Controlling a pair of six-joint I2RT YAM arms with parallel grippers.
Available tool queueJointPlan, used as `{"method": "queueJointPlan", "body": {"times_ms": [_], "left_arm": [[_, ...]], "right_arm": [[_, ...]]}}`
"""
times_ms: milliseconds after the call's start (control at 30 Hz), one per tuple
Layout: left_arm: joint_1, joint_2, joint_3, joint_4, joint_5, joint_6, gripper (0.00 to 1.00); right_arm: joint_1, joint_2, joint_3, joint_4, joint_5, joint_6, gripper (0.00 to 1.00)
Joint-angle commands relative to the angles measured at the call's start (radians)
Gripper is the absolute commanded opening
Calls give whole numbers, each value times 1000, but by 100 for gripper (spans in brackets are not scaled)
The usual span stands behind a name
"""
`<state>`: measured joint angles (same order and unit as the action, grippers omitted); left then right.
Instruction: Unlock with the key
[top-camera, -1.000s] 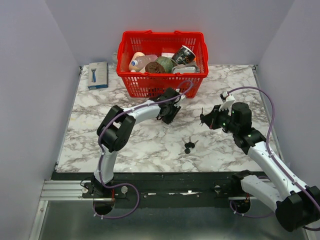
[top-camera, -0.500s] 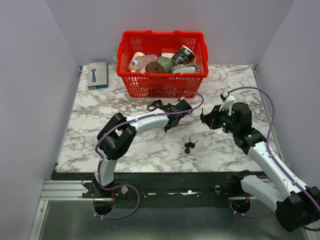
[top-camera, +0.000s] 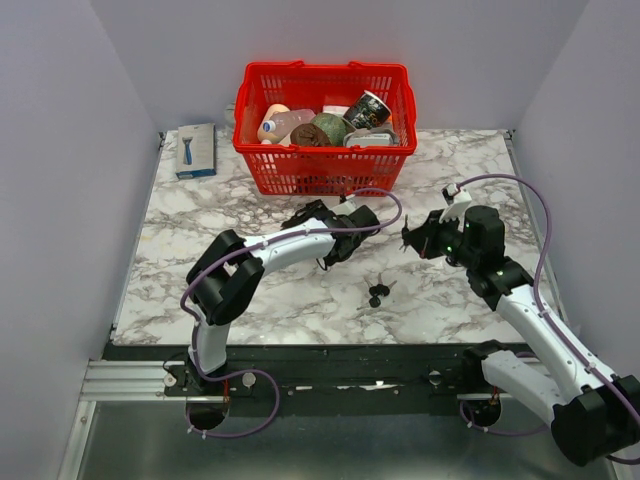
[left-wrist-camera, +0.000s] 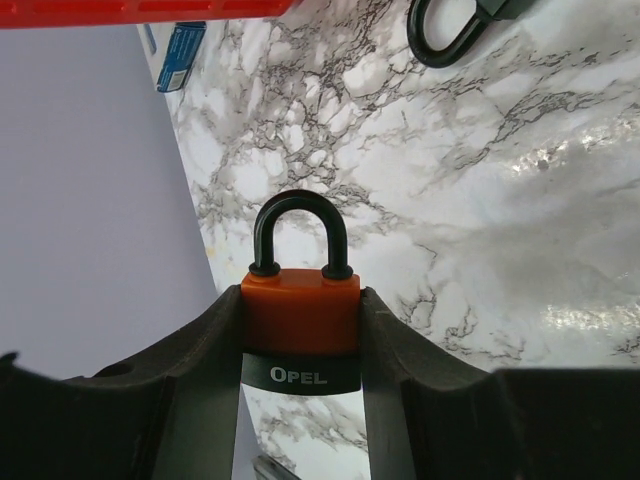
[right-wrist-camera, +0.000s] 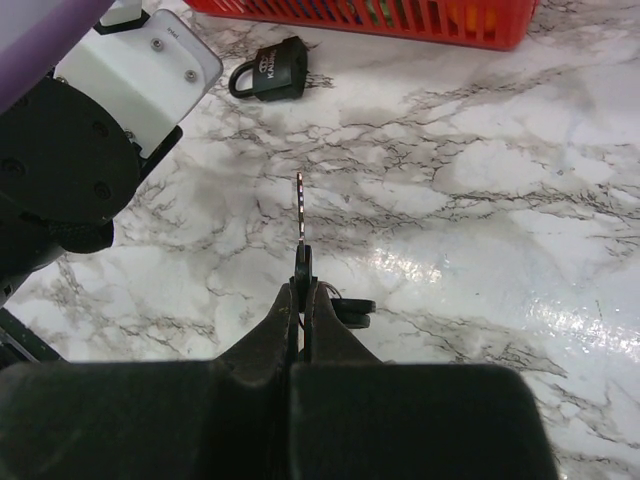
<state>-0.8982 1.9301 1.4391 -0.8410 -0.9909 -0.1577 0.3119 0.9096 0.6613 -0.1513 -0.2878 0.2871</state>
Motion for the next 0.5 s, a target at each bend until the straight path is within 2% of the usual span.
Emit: {"method": "queueJointPlan", "body": {"times_ms": [0,100,300,467], "left_arm": [[-5,-26,-5,-35,-53,-3,0],[-1,-39,-5,-12,-14,-2,0],[27,-72,-3,16,149,-58,0],[67,-86,-35,49,279,-210,0]], "right_arm": [[-8,-14,-14,16,27,-12,1],[-7,-14,-14,13,24,-16,1],[-7,-20,-14,9,15,-25,1],[-7,12,-5,15,-83,-45,1]]}}
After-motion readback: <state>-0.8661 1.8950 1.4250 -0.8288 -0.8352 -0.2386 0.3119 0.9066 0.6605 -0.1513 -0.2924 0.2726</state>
